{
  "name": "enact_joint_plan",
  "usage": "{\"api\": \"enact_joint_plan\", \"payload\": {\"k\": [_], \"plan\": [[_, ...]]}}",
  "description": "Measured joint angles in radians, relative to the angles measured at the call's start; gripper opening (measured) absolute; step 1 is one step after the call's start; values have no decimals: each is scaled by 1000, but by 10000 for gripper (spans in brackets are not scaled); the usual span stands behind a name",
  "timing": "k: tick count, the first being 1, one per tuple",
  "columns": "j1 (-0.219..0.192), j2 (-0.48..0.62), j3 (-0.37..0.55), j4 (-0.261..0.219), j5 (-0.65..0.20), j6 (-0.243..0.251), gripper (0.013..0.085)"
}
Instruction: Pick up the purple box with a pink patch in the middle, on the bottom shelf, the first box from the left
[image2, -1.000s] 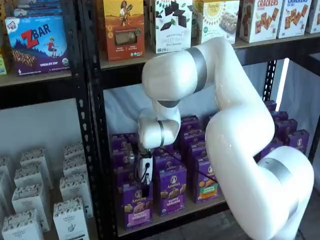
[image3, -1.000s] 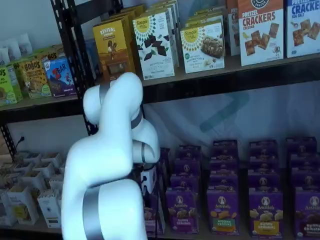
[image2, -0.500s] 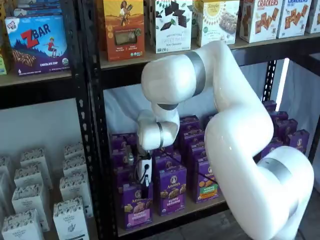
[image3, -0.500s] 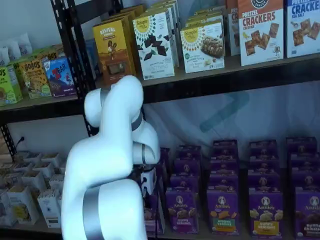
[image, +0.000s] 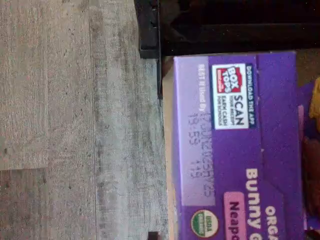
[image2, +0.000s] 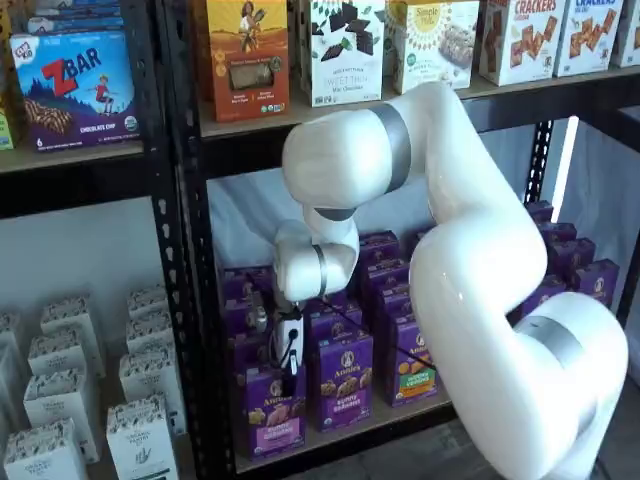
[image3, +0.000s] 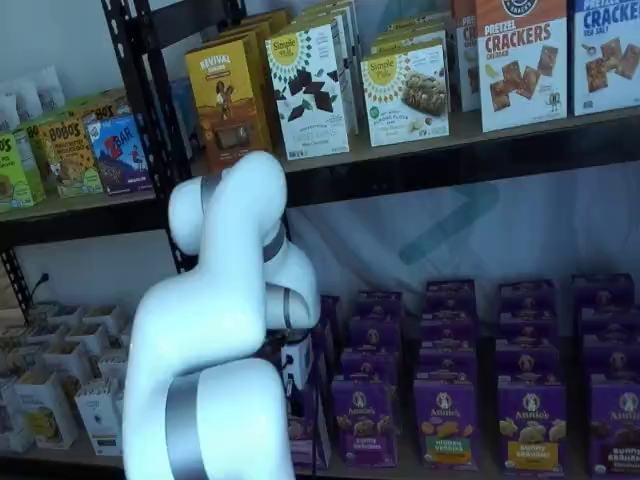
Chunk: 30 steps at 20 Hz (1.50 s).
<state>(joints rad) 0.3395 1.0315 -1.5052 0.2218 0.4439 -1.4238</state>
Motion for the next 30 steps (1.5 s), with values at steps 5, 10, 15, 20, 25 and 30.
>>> {"api": "enact_joint_plan", "payload": {"k": [5, 10, 15, 20, 25, 30], "plan": [[0, -8, 10, 7, 2, -7, 530], [-1, -25, 36, 4, -16, -6, 450], [-2, -51, 67, 6, -20, -10, 450], [1, -68, 90, 10, -25, -11, 450], [8, -71, 99, 29, -43, -21, 450], [15, -65, 97, 36, -60, -22, 410]]}}
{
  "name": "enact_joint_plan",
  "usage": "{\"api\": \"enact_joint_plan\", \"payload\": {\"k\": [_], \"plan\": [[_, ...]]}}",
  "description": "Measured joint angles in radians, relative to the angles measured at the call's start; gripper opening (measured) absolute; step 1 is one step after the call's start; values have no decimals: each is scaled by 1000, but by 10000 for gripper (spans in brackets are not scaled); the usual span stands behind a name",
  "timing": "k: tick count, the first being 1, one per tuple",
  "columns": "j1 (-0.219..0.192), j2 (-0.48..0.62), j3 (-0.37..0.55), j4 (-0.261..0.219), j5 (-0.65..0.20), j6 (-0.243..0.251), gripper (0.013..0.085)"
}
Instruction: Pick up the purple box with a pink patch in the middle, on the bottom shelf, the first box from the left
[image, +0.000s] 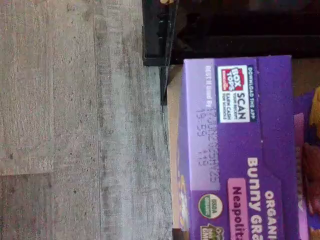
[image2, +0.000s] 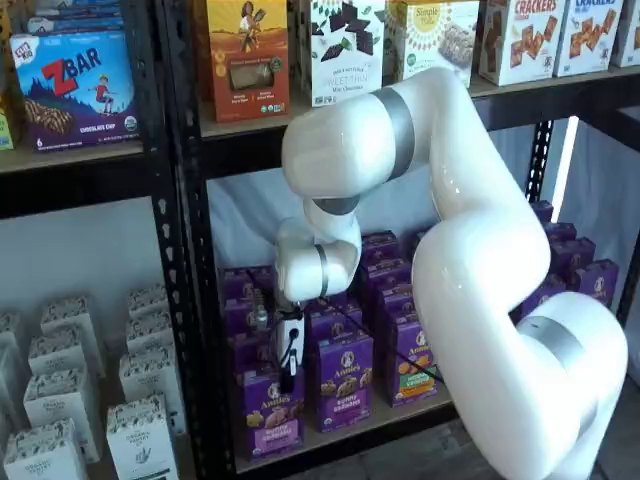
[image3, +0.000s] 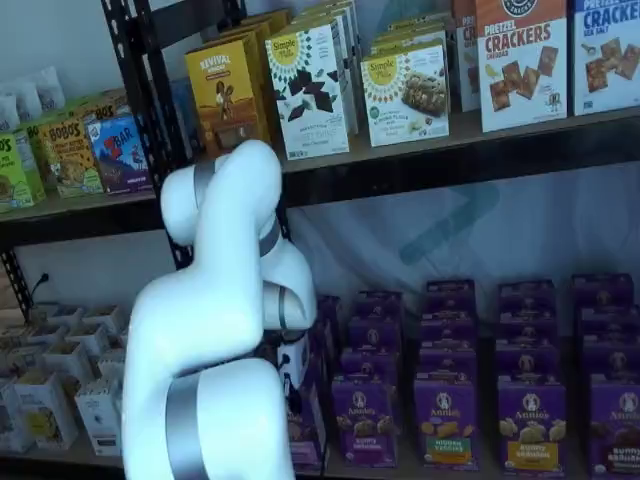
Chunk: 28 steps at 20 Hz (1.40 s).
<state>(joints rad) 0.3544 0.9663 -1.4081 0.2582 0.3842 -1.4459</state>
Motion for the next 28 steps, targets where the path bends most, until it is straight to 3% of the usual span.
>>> {"api": "enact_joint_plan", "payload": {"k": [3, 10, 14, 21, 28], "plan": [[0, 1, -2, -11, 3, 9, 330], [-6, -21, 29, -39, -8, 29, 330], [-10, -59, 74, -80, -10, 62, 330], [0, -172, 217, -144, -13, 129, 330], [30, -331, 403, -148, -24, 161, 330]]}}
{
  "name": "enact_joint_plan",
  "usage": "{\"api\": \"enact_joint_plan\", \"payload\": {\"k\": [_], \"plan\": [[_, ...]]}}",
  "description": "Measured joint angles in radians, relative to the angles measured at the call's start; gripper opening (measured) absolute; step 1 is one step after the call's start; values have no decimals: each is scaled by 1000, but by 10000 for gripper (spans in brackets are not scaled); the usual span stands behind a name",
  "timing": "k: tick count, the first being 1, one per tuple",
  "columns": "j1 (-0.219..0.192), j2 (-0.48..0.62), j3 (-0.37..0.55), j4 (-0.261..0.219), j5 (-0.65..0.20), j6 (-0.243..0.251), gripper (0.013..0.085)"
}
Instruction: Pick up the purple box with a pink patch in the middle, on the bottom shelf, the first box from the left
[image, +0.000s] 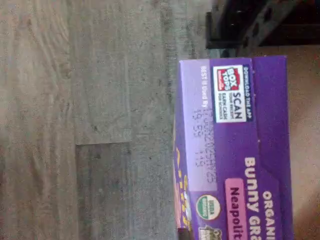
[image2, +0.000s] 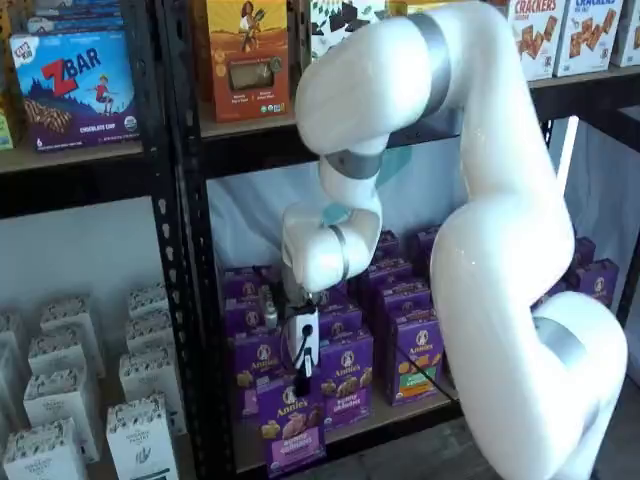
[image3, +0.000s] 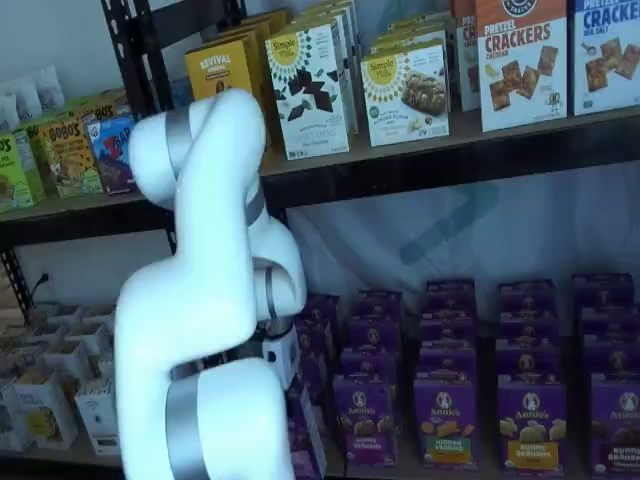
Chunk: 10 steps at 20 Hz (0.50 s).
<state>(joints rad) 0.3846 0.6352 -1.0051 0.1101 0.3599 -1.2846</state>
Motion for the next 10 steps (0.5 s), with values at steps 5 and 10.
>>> {"api": "enact_joint_plan", "payload": {"k": [5, 10], "plan": [[17, -130, 139, 1, -21, 16, 330], [19, -277, 273, -12, -33, 31, 330]]}}
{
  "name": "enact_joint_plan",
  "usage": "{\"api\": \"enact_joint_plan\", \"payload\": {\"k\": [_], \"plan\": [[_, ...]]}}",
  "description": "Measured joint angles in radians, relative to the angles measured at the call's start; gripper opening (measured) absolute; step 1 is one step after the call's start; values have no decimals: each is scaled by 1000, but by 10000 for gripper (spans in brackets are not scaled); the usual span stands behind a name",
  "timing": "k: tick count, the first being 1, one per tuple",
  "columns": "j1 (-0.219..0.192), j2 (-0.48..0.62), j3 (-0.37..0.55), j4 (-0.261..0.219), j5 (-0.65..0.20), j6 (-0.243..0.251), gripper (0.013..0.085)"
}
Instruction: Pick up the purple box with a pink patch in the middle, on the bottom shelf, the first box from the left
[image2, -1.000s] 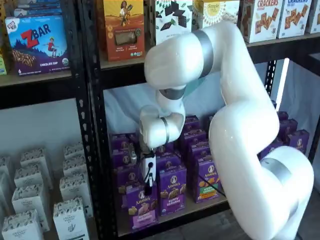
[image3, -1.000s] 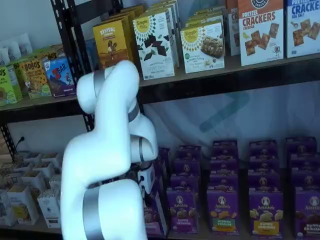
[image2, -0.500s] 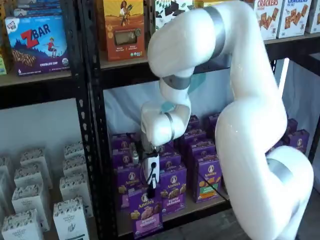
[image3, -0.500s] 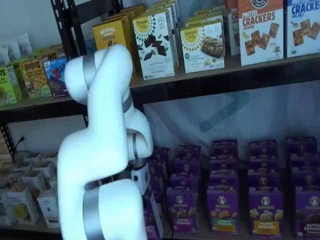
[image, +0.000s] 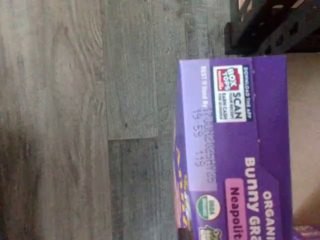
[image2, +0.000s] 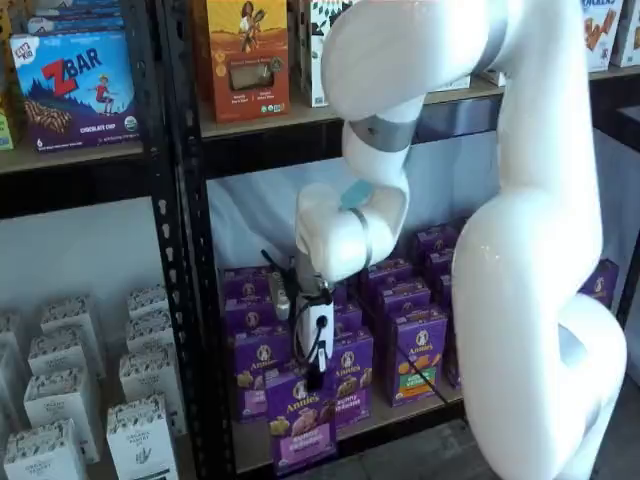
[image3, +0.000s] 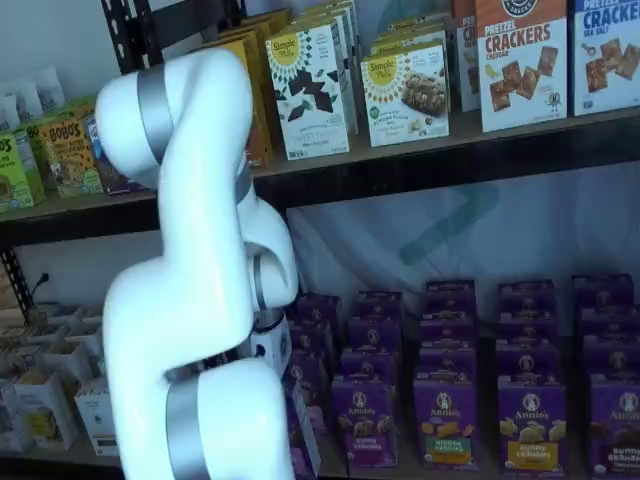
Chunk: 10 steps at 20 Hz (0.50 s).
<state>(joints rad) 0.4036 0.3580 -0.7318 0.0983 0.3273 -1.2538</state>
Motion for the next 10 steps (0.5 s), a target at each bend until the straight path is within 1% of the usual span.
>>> {"api": "enact_joint_plan", "payload": {"k": [6, 10], "plan": [[-13, -163, 129, -17, 20, 4, 330], [-24, -242, 181, 6, 41, -25, 330]]}}
